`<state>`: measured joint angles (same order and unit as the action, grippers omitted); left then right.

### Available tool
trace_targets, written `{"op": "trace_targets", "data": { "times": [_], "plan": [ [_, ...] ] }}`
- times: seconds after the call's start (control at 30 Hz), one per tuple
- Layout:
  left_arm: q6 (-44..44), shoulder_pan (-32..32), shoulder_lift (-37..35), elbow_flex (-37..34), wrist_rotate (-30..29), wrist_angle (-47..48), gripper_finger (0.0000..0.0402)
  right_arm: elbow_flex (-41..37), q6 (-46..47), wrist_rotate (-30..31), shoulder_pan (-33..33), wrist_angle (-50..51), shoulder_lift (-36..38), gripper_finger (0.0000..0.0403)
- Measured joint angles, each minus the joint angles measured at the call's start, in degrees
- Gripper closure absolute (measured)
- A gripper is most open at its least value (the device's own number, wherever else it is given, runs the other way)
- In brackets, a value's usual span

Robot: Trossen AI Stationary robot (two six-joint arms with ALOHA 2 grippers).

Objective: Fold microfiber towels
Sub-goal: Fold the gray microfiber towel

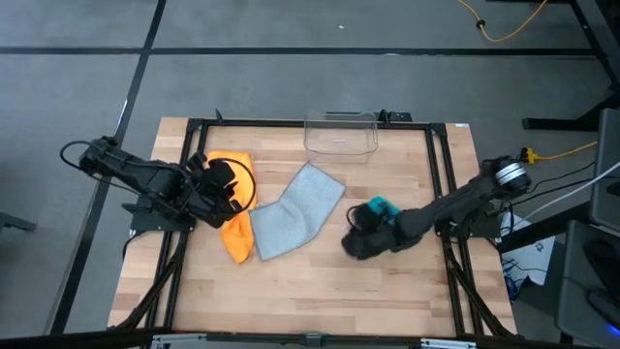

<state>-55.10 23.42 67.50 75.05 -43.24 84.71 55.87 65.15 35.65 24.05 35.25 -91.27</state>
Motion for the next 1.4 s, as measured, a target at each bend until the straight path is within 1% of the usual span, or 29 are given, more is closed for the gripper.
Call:
{"op": "trace_targets", "data": {
  "times": [0.07,0.1,0.13,0.17,0.2,0.23,0.27,0.3,0.33,0.37,0.47,0.5,0.6,0.67,0.73,0.77,0.93,1.0,1.1,1.2,1.27,1.4],
  "plan": [
    [0.14,-0.73,0.00,0.00,0.75,-0.02,0.0295,-7.11,-14.12,-11.72,-0.76,-25.60,2.37,0.0244],
    [0.16,-1.03,-0.01,0.00,0.80,-0.02,0.0295,-10.33,-20.89,-16.49,-1.02,-38.43,2.34,0.0244],
    [0.17,-1.28,-0.01,0.00,0.81,-0.05,0.0295,-13.18,-26.71,-19.30,-1.19,-50.81,1.82,0.0244],
    [0.17,-1.54,-0.01,0.00,0.83,-0.03,0.0295,-15.39,-31.48,-19.83,-1.26,-61.77,1.04,0.0244],
    [0.19,-1.73,-0.01,0.00,0.85,-0.05,0.0295,-16.82,-35.02,-18.74,-1.45,-70.80,0.02,0.0244],
    [0.19,-1.90,-0.01,0.00,0.87,-0.05,0.0295,-17.50,-37.50,-16.08,-1.81,-78.31,-1.29,0.0244],
    [0.20,-2.08,0.01,0.00,0.91,-0.13,0.0295,-17.68,-39.27,-12.64,-2.34,-82.33,-2.55,0.0244],
    [0.19,-2.21,-0.01,0.00,0.89,-0.16,0.0295,-17.36,-40.52,-9.84,-2.91,-83.76,-4.03,0.0244],
    [0.21,-2.39,-0.01,0.00,0.90,-0.23,0.0295,-16.01,-41.42,-8.21,-3.62,-83.50,-5.97,0.0244],
    [0.21,-2.57,0.00,0.00,0.91,-0.45,0.0295,-14.07,-41.67,-8.10,-4.32,-82.97,-8.03,0.0244],
    [0.23,-3.04,-0.01,0.00,0.90,-0.92,0.0295,-5.73,-43.65,-11.24,-5.90,-81.02,-14.51,0.0244],
    [0.25,-3.08,0.01,0.00,0.87,-1.20,0.0295,-2.55,-44.48,-11.80,-6.27,-78.99,-16.86,0.0244],
    [0.27,-3.08,-0.01,0.00,0.80,-1.64,0.0295,6.66,-45.11,-11.80,-7.11,-68.05,-23.22,0.0244],
    [0.27,-3.06,-0.01,0.00,0.80,-1.78,0.0295,12.55,-43.95,-11.75,-7.49,-60.13,-26.28,0.0244],
    [0.27,-3.06,0.01,0.00,0.80,-1.87,0.0295,18.33,-42.47,-11.74,-7.56,-55.07,-29.62,0.0244],
    [0.26,-3.07,0.01,0.00,0.79,-1.95,0.0295,20.74,-41.89,-11.69,-7.51,-52.70,-31.33,0.0244],
    [0.25,-3.30,-0.01,0.00,0.76,-2.55,0.0295,30.52,-41.20,-11.97,-7.39,-47.18,-39.11,0.0244],
    [0.25,-3.28,0.01,0.00,0.75,-2.98,0.0295,32.99,-39.56,-13.68,-7.45,-44.64,-41.09,0.0244],
    [0.25,-3.28,0.01,0.00,0.76,-3.24,0.0295,35.01,-37.58,-18.50,-7.52,-40.00,-43.70,0.0244],
    [0.25,-3.28,-0.01,0.00,0.74,-3.44,0.0295,35.71,-37.12,-21.65,-7.44,-37.12,-44.06,0.0244],
    [0.25,-3.28,-0.01,0.00,0.74,-3.52,0.0295,35.92,-37.89,-23.47,-7.32,-34.51,-43.96,0.0244],
    [0.23,-3.28,0.00,0.00,0.74,-3.52,0.0295,35.94,-42.37,-30.46,-6.74,-27.00,-42.30,0.0244]
  ]
}}
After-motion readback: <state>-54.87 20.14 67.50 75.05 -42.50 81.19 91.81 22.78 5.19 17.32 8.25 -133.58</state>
